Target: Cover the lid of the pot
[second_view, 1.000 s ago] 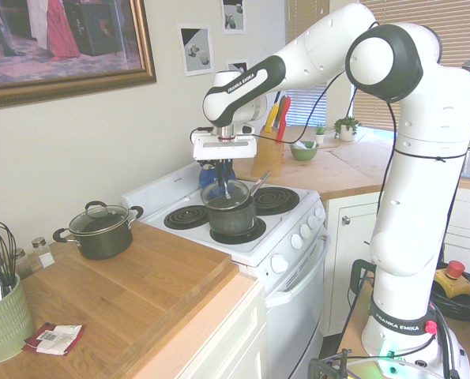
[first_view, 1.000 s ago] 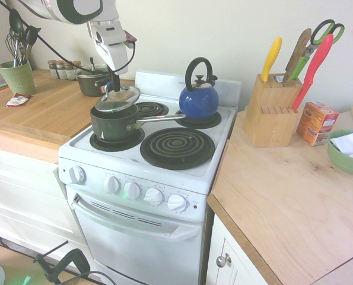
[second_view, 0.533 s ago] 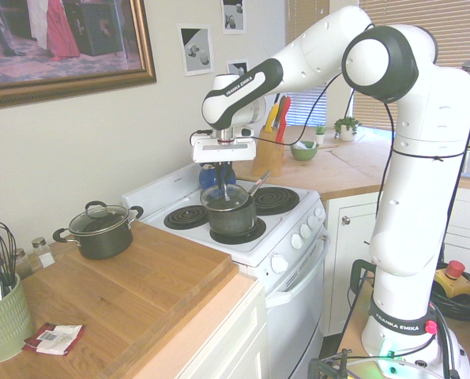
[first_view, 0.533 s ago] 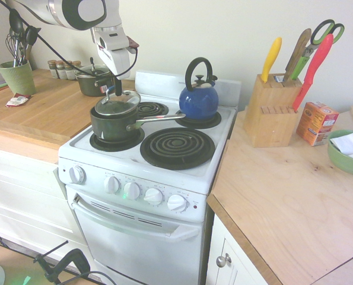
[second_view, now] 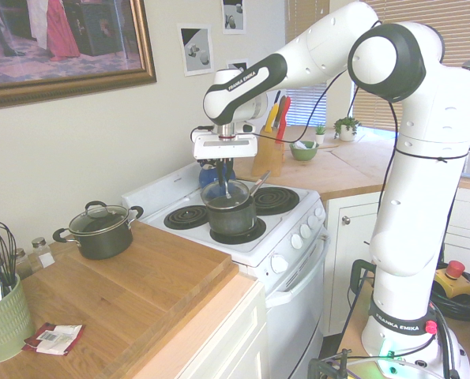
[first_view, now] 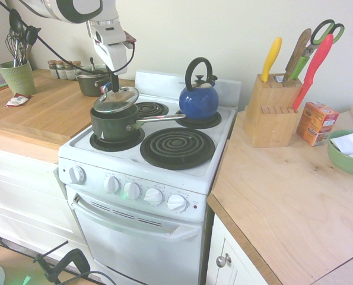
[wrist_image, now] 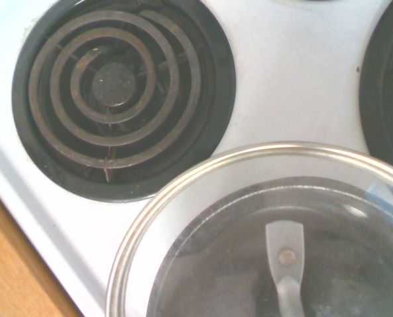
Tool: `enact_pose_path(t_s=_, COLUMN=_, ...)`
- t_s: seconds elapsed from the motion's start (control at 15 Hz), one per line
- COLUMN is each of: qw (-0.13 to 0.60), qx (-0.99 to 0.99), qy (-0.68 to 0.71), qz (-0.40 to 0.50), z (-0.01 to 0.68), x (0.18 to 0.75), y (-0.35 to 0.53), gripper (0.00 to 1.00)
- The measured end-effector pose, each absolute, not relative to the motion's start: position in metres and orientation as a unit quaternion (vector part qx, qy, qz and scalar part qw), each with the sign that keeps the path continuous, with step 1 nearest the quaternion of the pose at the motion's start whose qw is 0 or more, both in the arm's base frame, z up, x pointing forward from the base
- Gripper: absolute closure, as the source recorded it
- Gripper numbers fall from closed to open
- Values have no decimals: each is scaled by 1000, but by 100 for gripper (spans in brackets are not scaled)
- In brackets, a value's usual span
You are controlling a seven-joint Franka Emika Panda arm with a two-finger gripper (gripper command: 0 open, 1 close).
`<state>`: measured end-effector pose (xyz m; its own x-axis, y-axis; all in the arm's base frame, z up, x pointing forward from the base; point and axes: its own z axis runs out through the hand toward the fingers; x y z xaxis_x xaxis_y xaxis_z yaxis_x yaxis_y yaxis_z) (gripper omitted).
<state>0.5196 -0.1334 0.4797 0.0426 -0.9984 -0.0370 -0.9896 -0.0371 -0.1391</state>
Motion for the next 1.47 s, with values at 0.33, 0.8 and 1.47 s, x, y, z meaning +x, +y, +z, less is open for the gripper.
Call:
enact_pose_path(t_s=0.33, qw=58, qx=-722, qy=689, qz=-25, z=475, x=517, y=-129, gripper=100)
enact_pose_path(t_s=0.8, qw=45, qx=-725, qy=687, qz=-11, z=464, x=513, y=-128, gripper=100)
enact_pose_path(t_s=1.47, qw=33, qx=-725, qy=688, qz=2, z=444, x=522, y=-131, gripper=0)
